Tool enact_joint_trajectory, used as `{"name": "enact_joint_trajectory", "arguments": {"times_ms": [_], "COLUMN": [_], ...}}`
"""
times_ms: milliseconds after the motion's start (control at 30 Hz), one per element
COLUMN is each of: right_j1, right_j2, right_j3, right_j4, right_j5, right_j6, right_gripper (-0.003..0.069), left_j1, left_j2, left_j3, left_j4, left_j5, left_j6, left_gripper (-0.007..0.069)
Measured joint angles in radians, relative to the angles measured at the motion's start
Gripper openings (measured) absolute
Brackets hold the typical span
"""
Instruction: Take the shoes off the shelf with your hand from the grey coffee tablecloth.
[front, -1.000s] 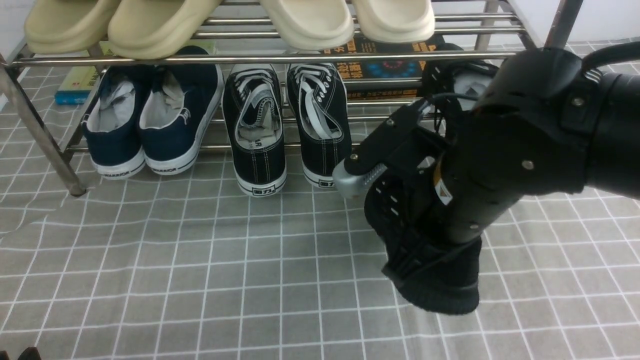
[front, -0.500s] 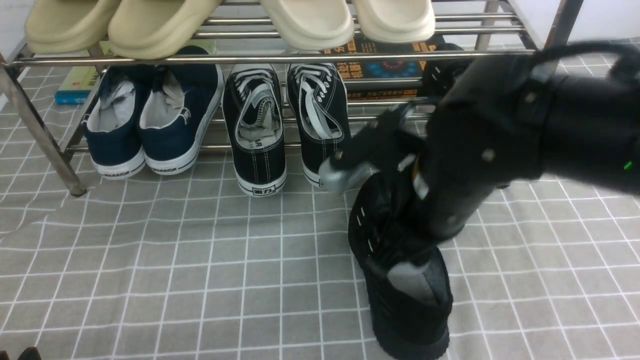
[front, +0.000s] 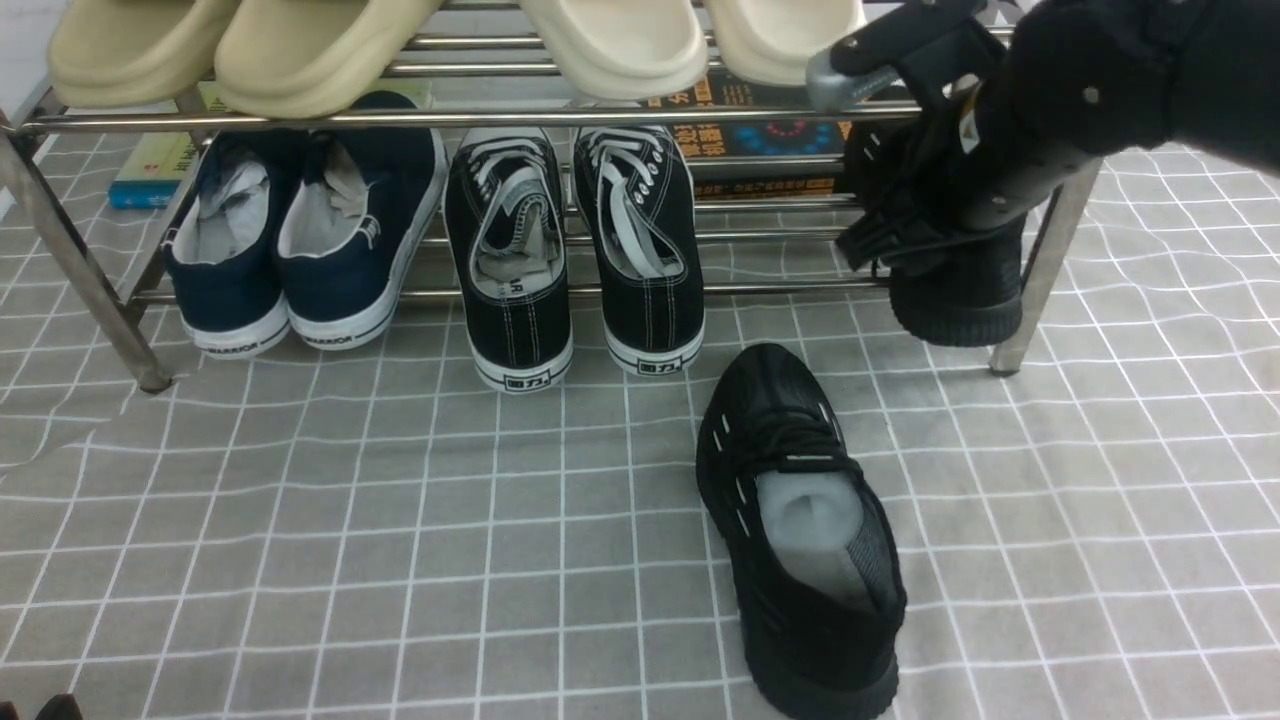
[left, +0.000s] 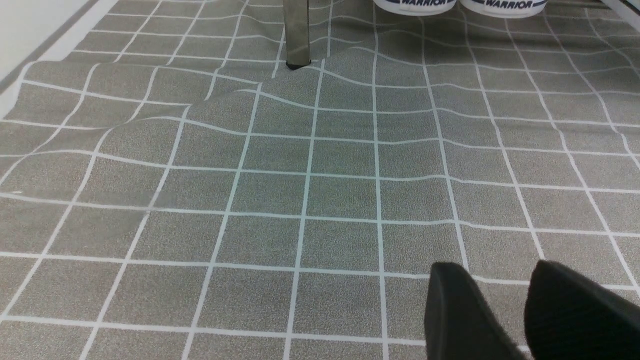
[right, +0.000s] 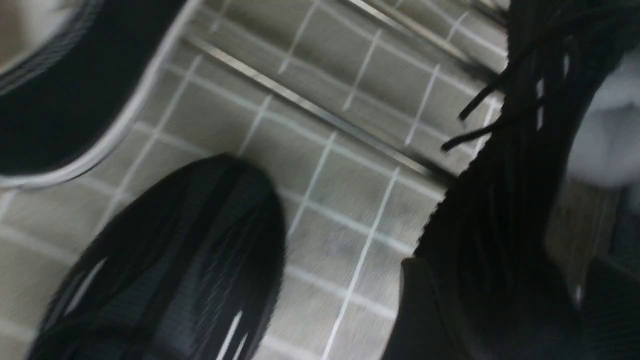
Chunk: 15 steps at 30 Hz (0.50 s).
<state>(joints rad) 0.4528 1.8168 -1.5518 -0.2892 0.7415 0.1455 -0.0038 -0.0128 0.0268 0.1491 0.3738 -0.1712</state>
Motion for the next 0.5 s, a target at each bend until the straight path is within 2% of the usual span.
{"name": "enact_joint_trajectory", "arguments": {"times_ms": [200,267,367,433,500], "right_j1": [-0.026,-0.030,-0.030,-0.022,-0.008], "right_j2": [0.076,0.103,0.111,0.091,0.063], "right_j3": [0.000,0.000,-0.001,-0.011,-0.011], "right_j4": [-0.074,-0.096,-0.090,-0.058,-0.009], "right_j5": [-0.080,-0.095,-0.080,-0.015,0.068], "right_j6": [0.000,0.000,-0.001,-0.001,-0.001], "right_gripper": [0.0430,0.0400,0.0250,0.0074,0.0013], "left_j1": [0.000,0.000,0.000,0.000,0.000], "left_j2": [0.000,0.000,0.000,0.000,0.000], "left_j3": [0.000,0.000,0.000,0.000,0.000], "left_j4": [0.000,0.000,0.000,0.000,0.000], "left_j5": [0.000,0.000,0.000,0.000,0.000], "left_j6": [0.000,0.000,0.000,0.000,0.000], "left_gripper": [0.0240,0.0240,0.0240,0.0240,0.0240]}}
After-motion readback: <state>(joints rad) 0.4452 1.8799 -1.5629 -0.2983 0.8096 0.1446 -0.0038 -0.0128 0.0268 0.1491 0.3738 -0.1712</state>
